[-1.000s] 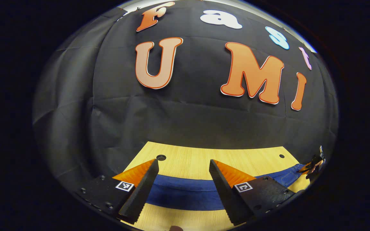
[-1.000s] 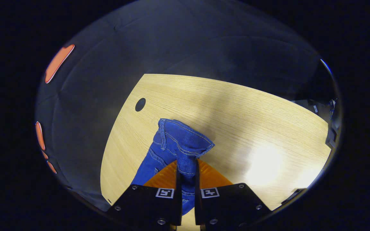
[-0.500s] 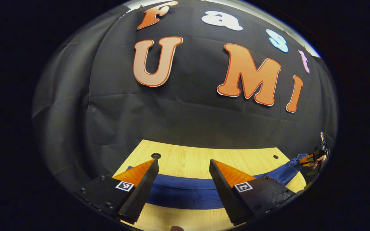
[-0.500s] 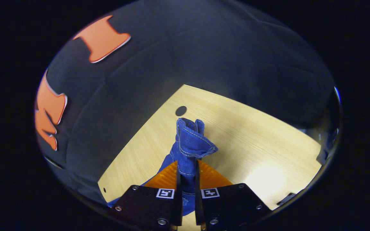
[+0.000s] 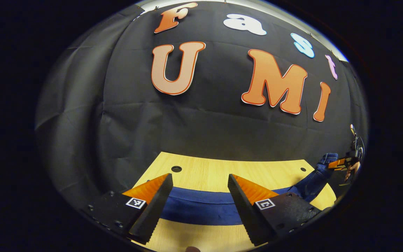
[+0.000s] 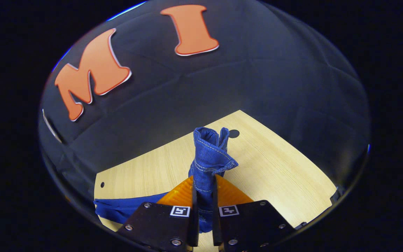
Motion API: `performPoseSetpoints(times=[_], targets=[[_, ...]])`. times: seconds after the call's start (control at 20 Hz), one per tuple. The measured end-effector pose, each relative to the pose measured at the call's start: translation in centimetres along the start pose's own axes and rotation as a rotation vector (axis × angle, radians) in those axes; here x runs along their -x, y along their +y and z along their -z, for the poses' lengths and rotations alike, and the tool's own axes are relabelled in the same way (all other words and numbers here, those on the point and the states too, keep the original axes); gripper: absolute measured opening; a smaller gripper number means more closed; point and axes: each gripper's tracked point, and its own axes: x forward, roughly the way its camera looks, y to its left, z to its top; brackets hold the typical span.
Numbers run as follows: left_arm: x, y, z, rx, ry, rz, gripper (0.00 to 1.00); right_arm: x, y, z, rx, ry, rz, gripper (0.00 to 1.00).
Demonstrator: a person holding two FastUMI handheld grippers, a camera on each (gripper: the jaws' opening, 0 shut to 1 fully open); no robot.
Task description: Grasp the waist and the cuffs of the jeans and fold them to make the two legs overlap; first hold the waist and fold one-third of the jeans toward the cuffs, then hold the cuffs and fold the remaining one-third in the same direction to finish folding.
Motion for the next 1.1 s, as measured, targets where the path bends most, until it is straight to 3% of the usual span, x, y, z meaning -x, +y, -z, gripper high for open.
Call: performPoseSetpoints(times=[0.3, 0.65, 1.05, 1.1], targets=[[0.2, 0.6, 0.1, -0.013, -0.002, -0.005, 0.97, 1.6, 6.7, 1.1, 0.133, -0.02, -0.073, 0.16], [0.4, 2.0, 0.6, -0.012, 0.002, -0.05, 0.98, 0.9, 15.8, 5.7, 0.271, 0.03, -0.166, 0.16], [1.2, 3.2, 3.1, 0.109, 0.119, -0.12, 0.97, -0.8, 21.2, 13.1, 0.424, 0.112, -0.2, 0.16], [1.3, 3.1, 3.6, 0.134, 0.137, -0.127, 0.97, -0.8, 21.8, 14.1, 0.432, 0.131, -0.212, 0.23]])
